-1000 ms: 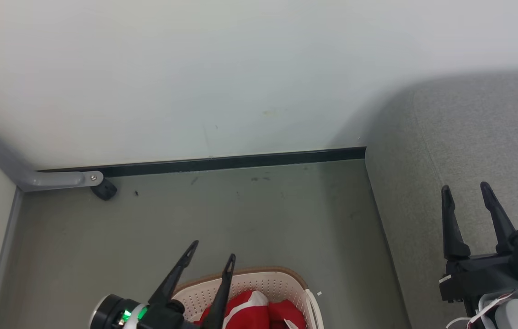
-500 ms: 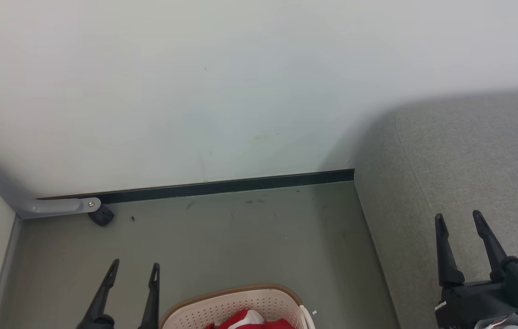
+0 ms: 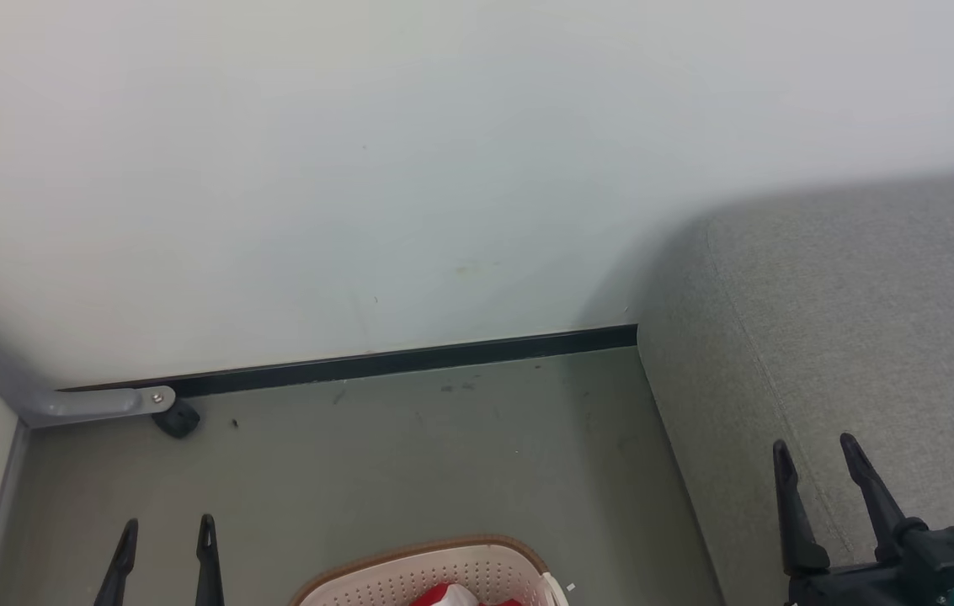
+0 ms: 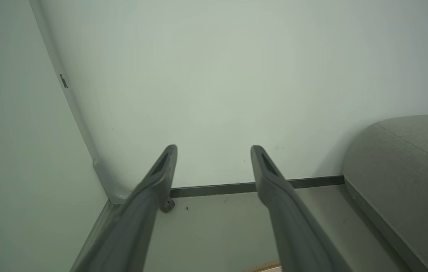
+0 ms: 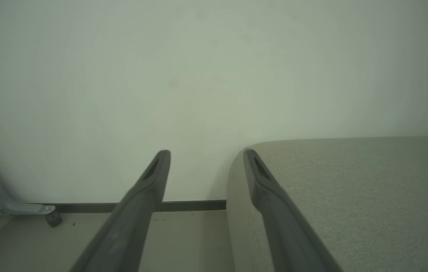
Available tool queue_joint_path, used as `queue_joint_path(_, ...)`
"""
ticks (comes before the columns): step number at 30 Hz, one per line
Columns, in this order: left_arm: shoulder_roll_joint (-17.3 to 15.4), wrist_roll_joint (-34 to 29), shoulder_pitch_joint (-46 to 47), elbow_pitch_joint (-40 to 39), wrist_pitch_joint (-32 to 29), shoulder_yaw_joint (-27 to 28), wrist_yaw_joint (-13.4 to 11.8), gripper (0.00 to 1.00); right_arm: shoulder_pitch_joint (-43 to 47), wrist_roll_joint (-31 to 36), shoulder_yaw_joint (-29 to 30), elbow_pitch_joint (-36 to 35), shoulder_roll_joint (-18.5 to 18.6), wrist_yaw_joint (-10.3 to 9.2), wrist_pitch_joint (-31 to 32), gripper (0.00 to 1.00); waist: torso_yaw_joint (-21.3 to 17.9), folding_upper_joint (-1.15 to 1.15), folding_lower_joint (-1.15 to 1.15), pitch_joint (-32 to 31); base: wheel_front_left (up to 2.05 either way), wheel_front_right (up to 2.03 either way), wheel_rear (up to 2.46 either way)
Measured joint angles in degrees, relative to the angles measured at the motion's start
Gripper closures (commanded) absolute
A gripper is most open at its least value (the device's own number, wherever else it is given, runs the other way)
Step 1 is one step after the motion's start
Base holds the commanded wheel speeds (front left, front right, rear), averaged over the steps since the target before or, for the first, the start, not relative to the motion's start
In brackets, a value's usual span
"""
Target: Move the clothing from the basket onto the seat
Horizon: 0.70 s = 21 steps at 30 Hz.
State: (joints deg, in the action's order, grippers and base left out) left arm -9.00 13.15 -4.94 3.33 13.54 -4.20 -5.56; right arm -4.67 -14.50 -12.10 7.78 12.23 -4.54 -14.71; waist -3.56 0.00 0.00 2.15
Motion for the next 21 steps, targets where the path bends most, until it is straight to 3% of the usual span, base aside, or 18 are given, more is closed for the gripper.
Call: queue_joint_path(21, 0.1, 0.2, -1.6, -0.7, -2.4, 1.8, -0.6, 0.00, 1.0, 0.2, -0.9, -0.2, -1.5, -0.08, 0.0, 0.00, -0.9, 0.00, 0.00, 0.0, 0.00, 0.00, 0.00)
